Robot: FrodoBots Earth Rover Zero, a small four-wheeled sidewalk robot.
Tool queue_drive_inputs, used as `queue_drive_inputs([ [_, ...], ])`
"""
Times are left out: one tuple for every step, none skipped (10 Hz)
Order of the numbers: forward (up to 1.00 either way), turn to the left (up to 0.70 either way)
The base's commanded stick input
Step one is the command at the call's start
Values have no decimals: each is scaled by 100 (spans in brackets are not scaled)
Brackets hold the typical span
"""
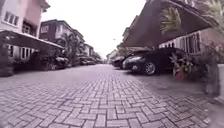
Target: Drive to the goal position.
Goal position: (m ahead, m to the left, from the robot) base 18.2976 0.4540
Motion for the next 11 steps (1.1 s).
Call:
queue_drive_inputs([
  [70,0],
  [70,0],
  [70,0],
  [70,0],
  [70,0],
  [70,0],
  [70,0],
  [70,0],
  [70,0],
  [70,0],
  [70,0],
])
